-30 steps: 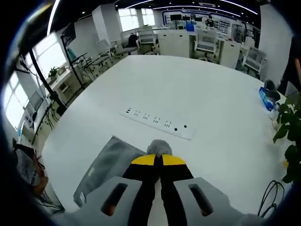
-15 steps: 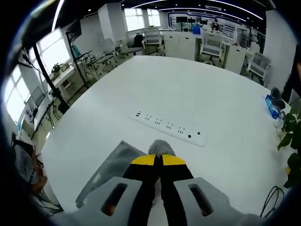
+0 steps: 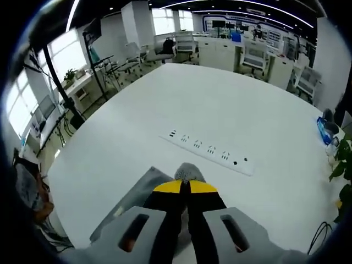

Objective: Fold the towel on the table until its edges align and the towel forms a compact rectangular stack.

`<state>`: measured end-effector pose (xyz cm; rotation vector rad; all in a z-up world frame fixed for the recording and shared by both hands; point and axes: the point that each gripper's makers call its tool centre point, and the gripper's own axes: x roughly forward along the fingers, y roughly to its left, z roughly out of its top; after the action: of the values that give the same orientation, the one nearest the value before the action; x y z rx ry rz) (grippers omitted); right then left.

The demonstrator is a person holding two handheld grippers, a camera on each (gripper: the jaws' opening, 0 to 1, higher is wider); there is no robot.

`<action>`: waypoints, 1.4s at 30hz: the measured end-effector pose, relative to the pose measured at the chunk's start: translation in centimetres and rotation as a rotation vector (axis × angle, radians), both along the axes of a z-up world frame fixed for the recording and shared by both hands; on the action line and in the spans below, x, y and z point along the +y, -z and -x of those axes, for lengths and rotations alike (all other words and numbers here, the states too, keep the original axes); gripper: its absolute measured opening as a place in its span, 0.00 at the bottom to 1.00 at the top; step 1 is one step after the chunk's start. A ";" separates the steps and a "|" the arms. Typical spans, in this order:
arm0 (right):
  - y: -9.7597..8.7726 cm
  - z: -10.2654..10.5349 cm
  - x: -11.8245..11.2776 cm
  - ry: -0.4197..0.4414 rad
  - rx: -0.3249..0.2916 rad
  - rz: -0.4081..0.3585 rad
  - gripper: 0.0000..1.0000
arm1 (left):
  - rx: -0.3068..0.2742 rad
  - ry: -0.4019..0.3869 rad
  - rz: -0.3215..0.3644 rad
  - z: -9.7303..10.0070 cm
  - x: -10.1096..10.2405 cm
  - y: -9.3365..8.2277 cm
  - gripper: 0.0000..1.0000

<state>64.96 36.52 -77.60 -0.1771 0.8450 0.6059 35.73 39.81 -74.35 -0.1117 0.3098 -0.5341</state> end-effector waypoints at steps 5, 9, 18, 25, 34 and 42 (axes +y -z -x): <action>0.5 -0.1 1.2 -0.030 -0.019 0.010 0.00 | 0.007 -0.018 -0.010 0.0 0.8 0.7 0.02; 1.2 -0.3 1.9 -0.053 -0.030 0.021 0.00 | 0.024 -0.030 -0.011 0.1 1.4 1.7 0.02; 3.0 -0.5 4.1 -0.110 -0.048 0.029 0.00 | 0.058 -0.049 -0.020 0.5 2.0 3.1 0.02; 3.7 -0.3 4.9 -0.129 -0.047 0.036 0.00 | 0.076 -0.064 -0.037 0.6 2.8 4.3 0.02; 4.9 0.3 5.8 -0.163 -0.049 0.048 0.00 | 0.132 -0.071 -0.073 1.2 3.7 7.2 0.02; 5.5 0.0 6.3 -0.184 -0.060 0.057 0.00 | 0.162 -0.073 -0.086 1.4 4.1 7.7 0.02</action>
<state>64.93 42.79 -83.15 -0.3264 0.7938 0.7455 34.29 43.92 -82.03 -0.0827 0.4842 -0.4392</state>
